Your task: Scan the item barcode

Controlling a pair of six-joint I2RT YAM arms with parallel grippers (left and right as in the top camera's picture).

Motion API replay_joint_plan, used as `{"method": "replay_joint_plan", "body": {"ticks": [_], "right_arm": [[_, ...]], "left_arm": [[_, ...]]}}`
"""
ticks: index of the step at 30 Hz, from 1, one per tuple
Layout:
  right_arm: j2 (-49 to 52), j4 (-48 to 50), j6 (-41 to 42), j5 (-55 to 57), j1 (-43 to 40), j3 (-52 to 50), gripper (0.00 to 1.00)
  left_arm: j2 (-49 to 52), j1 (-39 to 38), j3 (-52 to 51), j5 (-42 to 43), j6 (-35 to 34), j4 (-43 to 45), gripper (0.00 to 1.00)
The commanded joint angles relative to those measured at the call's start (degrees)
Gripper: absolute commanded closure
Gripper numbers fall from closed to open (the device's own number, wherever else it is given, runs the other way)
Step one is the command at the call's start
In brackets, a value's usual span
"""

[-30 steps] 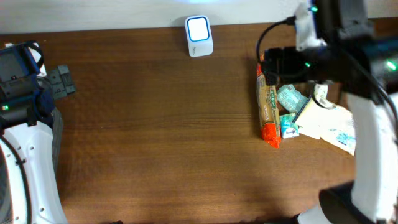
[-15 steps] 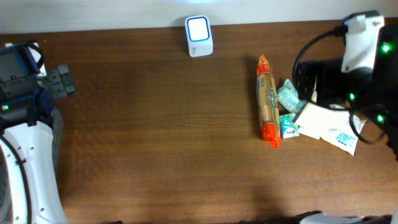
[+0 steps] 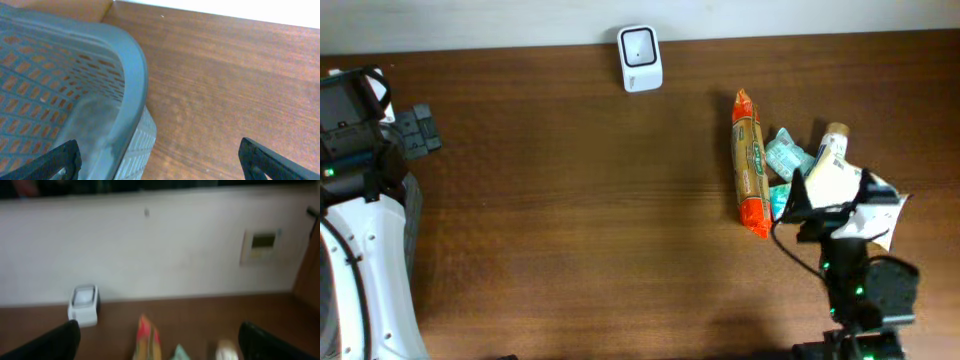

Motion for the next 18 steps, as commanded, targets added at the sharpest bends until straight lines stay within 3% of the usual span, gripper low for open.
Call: {"method": "replay_joint_plan", "body": {"ticks": [1, 6, 11, 13, 18], "right_arm": [[-10.43, 5.55, 0.15, -0.15, -0.28, -11.87, 0.01], [-22.75, 5.53, 0.17, -0.17, -0.17, -21.27, 0.01], [-22.93, 1.07, 0.35, -0.31, -0.2, -23.08, 0.01], [-22.93, -5.42, 0.33, -1.66, -0.2, -23.08, 0.01], [-22.91, -5.27, 0.37, -3.15, -0.2, -23.08, 0.01]], "left_arm": [[-0.44, 0.26, 0.17, -0.22, 0.92, -0.04, 0.01], [-0.44, 0.26, 0.17, -0.22, 0.92, -0.04, 0.01], [-0.44, 0.26, 0.17, -0.22, 0.92, -0.04, 0.01], [-0.44, 0.26, 0.17, -0.2, 0.92, -0.04, 0.01], [-0.44, 0.26, 0.17, -0.22, 0.92, -0.04, 0.01]]}}
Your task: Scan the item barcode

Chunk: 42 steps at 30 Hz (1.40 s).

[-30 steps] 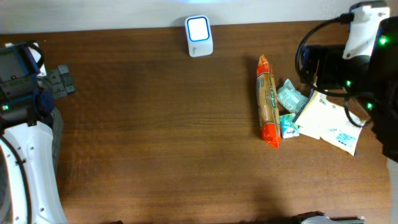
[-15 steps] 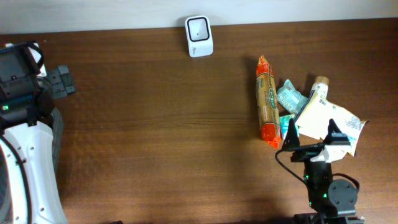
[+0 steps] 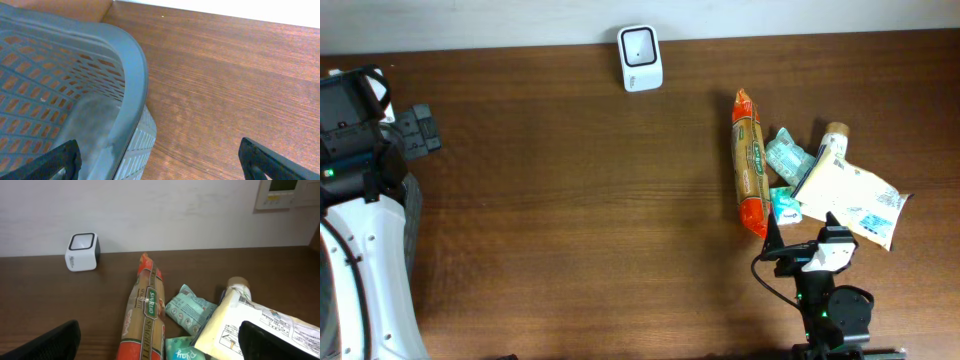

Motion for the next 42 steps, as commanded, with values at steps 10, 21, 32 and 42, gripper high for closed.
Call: {"method": "replay_joint_plan", "body": {"ticks": [10, 21, 32, 42], "right_arm": [[-0.48, -0.26, 0.37, -0.92, -0.2, -0.44, 0.01], [-0.48, -0.26, 0.37, -0.92, -0.2, -0.44, 0.01], [-0.48, -0.26, 0.37, -0.92, -0.2, -0.44, 0.01], [-0.48, -0.26, 0.37, -0.92, -0.2, -0.44, 0.01]], "left_arm": [[-0.39, 0.26, 0.17, -0.2, 0.92, 0.09, 0.01], [-1.84, -1.18, 0.15, -0.2, 0.92, 0.09, 0.01], [-23.54, -12.35, -11.39, -0.85, 0.92, 2.32, 0.01], [-59.89, -12.37, -69.88, 9.79, 1.09, 55.65, 0.01]]}}
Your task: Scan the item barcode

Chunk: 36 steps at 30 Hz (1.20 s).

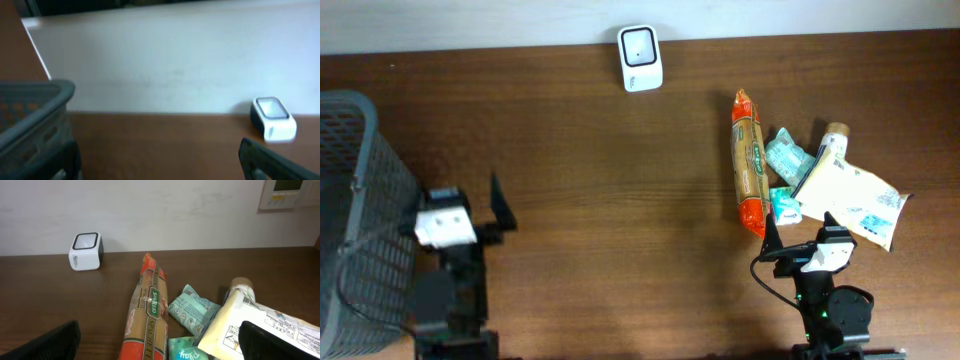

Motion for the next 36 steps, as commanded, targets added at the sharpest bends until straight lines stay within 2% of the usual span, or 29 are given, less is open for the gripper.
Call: {"method": "replay_joint_plan", "body": {"ticks": [1, 3, 5, 10, 14, 36], "right_arm": [[-0.44, -0.22, 0.37, -0.11, -0.2, -0.42, 0.01], [-0.44, -0.22, 0.37, -0.11, -0.2, -0.42, 0.01], [-0.44, -0.22, 0.37, -0.11, -0.2, -0.42, 0.01], [-0.44, -0.22, 0.37, -0.11, -0.2, -0.42, 0.01], [-0.44, -0.22, 0.35, -0.11, -0.2, -0.42, 0.01], [-0.39, -0.22, 0.37, -0.11, -0.2, -0.42, 0.01]], "left_arm": [[-10.62, -0.17, -10.95, 3.91, 4.68, 2.73, 0.01], [-15.56, -0.17, -14.8, 9.64, 14.67, 2.73, 0.01], [-19.19, -0.15, -18.21, 9.55, 17.07, 2.67, 0.01], [-27.61, -1.03, -25.07, 9.6, 17.86, -1.33, 0.01], [-30.6, -1.25, -25.05, 8.5, 17.88, -10.6, 0.01], [-30.58, -1.25, -25.03, 8.48, 17.81, -10.88, 0.01]]}}
